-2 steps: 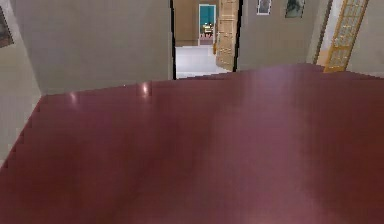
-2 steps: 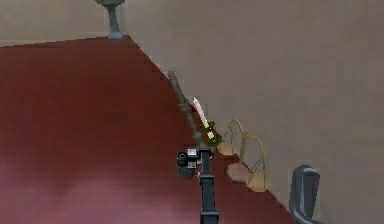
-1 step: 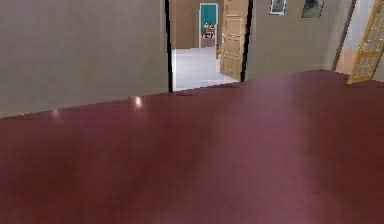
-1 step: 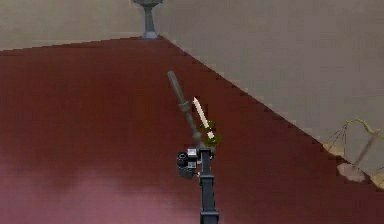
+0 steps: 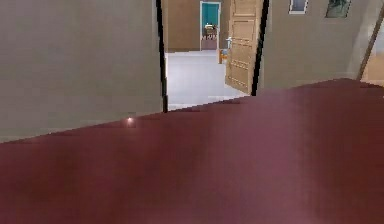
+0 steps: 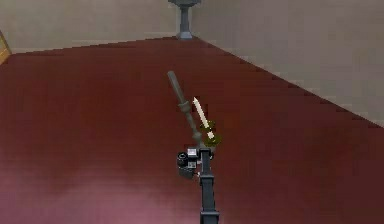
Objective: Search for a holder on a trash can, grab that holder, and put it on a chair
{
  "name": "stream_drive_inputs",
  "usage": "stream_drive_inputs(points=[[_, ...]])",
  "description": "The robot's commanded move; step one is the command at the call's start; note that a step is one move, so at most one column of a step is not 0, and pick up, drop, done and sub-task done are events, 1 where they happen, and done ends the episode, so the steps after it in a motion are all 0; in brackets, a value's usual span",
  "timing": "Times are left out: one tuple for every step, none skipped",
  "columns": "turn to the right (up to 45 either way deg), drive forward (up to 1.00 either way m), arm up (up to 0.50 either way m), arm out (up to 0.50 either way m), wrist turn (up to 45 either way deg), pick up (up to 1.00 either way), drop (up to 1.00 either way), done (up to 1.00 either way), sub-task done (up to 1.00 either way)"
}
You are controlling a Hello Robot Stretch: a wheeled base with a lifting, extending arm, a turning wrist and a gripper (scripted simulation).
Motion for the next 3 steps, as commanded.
stream_drive_inputs(points=[[0.0,1.0,0.0,0.0,0.0,0.0,0.0,0.0,0.0],[0.0,1.0,0.0,0.0,0.0,0.0,0.0,0.0,0.0],[6.0,0.0,0.0,0.0,0.0,0.0,0.0,0.0,0.0]])
